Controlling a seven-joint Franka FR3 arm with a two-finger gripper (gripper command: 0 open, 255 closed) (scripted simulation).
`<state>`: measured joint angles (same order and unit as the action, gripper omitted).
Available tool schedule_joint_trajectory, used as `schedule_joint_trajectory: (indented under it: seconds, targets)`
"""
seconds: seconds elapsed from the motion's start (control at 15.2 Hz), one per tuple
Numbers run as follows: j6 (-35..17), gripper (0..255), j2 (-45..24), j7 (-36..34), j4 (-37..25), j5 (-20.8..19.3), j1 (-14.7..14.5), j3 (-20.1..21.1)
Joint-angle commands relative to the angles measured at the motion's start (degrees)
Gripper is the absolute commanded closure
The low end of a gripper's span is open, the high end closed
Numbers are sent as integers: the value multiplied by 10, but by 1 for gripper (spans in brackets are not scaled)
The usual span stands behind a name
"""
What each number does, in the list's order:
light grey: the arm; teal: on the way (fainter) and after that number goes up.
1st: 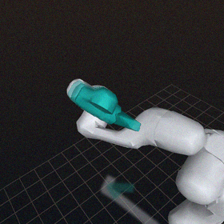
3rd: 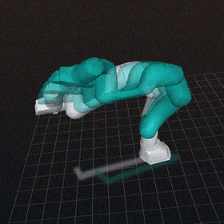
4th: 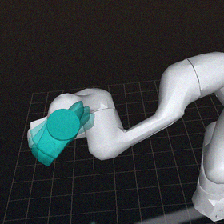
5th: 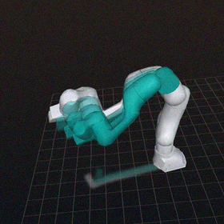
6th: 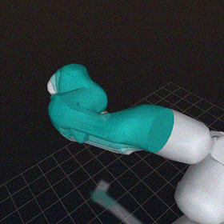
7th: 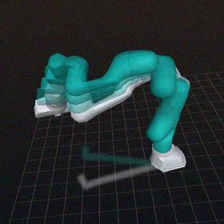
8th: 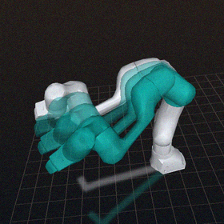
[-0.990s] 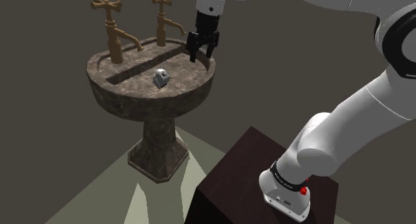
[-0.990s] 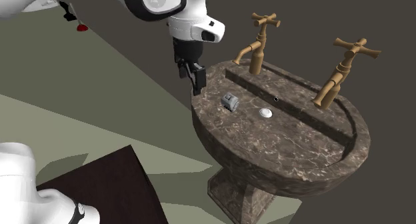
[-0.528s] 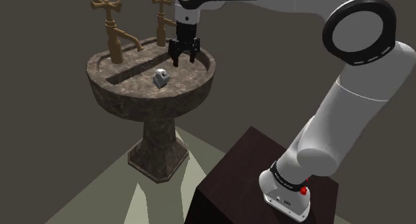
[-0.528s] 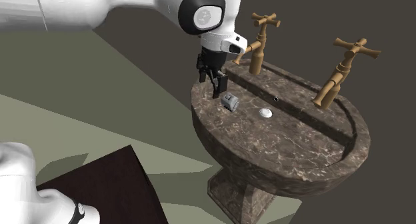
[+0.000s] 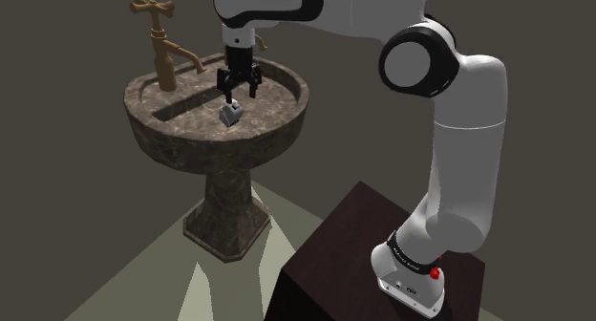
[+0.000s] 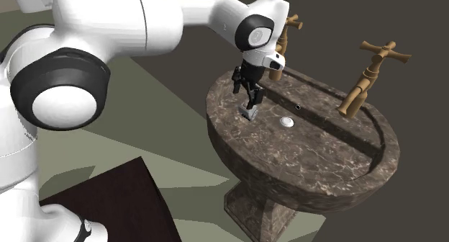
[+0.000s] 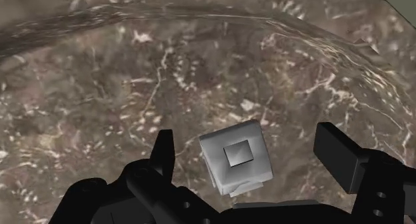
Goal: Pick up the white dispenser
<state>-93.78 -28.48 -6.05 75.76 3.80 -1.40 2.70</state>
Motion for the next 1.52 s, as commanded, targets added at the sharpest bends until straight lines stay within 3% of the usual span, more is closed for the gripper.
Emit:
schedule_joint_trajectory:
  seconds: [0.0,0.66,0.73,1.45]
  targets:
    - [25,0,-65,-4,-79,1,-2,0]
    - [-24,0,-83,0,-45,1,-2,0]
    - [-23,255,-83,0,-45,1,-2,0]
    - [-10,255,-81,-1,-56,1,-2,0]
